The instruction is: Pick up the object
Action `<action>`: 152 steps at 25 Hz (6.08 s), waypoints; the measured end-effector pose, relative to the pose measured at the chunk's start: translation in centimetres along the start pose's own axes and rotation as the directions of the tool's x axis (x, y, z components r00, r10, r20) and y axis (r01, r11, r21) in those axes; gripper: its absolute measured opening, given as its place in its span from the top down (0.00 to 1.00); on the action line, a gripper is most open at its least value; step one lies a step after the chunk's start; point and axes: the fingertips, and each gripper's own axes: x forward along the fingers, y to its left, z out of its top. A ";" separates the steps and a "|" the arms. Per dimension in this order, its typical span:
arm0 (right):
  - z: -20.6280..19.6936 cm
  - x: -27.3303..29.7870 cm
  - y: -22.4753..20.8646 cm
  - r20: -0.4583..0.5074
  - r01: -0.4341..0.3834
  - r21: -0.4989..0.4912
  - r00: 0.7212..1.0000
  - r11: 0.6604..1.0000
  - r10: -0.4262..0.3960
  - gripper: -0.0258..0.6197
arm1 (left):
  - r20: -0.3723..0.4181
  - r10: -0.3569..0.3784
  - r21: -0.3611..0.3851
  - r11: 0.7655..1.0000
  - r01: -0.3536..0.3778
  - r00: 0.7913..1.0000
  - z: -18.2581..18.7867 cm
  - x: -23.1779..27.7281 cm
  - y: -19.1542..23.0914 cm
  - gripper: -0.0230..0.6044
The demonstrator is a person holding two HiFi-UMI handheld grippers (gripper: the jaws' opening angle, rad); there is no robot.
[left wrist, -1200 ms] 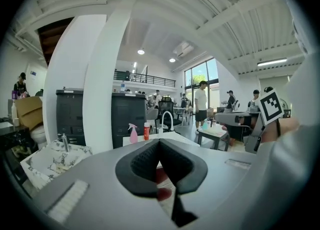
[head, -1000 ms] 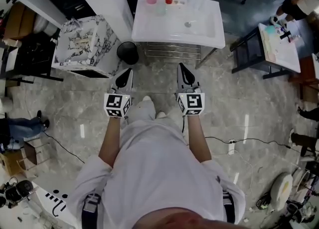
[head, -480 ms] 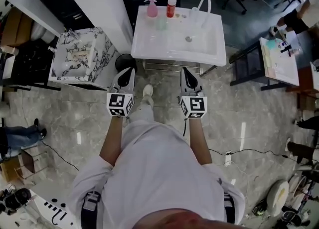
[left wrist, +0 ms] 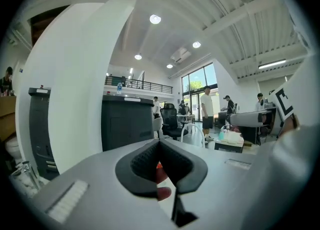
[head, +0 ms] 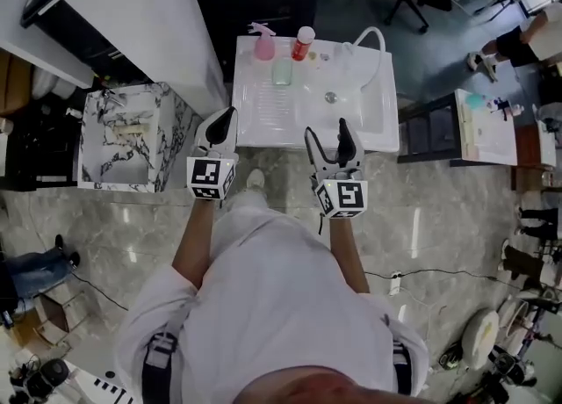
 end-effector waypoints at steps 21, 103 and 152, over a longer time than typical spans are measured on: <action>-8.9 16.3 -4.3 -0.262 0.130 0.028 0.958 0.991 -0.118 0.07 | -0.029 -0.011 -0.154 0.988 0.006 1.000 -4.1 6.8 9.1 0.97; -14.0 20.0 -7.0 -0.227 -0.178 0.373 0.934 0.911 0.276 0.83 | -0.124 0.087 -0.127 0.987 -0.102 0.988 -5.1 6.3 7.0 0.97; 3.9 11.9 -7.1 0.137 -0.173 -0.040 0.975 0.984 0.177 0.85 | 0.082 -0.129 -0.061 0.989 0.134 0.988 5.7 10.3 1.3 0.97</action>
